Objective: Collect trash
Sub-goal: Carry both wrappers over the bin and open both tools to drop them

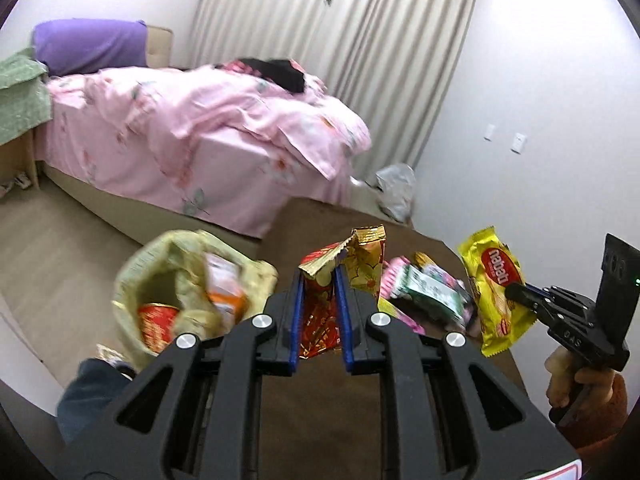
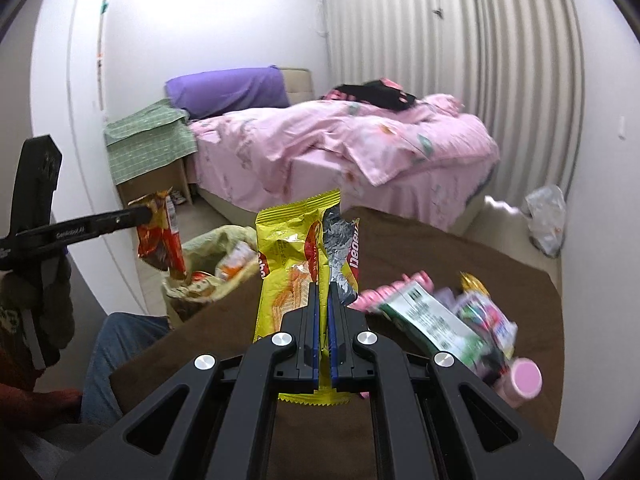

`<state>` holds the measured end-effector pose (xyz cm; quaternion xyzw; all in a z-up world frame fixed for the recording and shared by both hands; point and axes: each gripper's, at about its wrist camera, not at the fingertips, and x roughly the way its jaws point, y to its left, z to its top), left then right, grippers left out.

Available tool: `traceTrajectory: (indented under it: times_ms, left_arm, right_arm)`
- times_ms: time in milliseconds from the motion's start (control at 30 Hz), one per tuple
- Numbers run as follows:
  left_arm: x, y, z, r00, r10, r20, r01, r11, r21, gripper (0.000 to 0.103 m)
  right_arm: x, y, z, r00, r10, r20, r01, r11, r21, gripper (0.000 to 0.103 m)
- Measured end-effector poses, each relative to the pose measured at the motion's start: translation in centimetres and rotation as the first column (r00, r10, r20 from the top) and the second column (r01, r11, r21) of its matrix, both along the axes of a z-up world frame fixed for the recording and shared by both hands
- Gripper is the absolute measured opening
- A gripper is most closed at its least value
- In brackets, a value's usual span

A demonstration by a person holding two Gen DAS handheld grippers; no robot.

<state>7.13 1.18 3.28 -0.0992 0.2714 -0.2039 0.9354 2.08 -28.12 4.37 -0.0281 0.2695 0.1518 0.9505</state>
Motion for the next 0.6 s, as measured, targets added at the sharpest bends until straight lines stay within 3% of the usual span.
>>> traceTrajectory:
  times_ms: [333, 600]
  left_arm:
    - [0.9, 5.2, -0.1, 0.994, 0.105, 0.001, -0.105, 0.994, 0.005, 0.014]
    - [4.2, 9.4, -1.9, 0.984, 0.176, -0.033, -0.177, 0.984, -0.001, 0.014]
  right_arm:
    - [3.9, 7.2, 0.4, 0.985, 0.171, -0.011, -0.172, 0.984, -0.050, 0.006]
    - [10.1, 12.7, -1.2, 0.963, 0.256, -0.079, -0.261, 0.963, -0.068, 0.006]
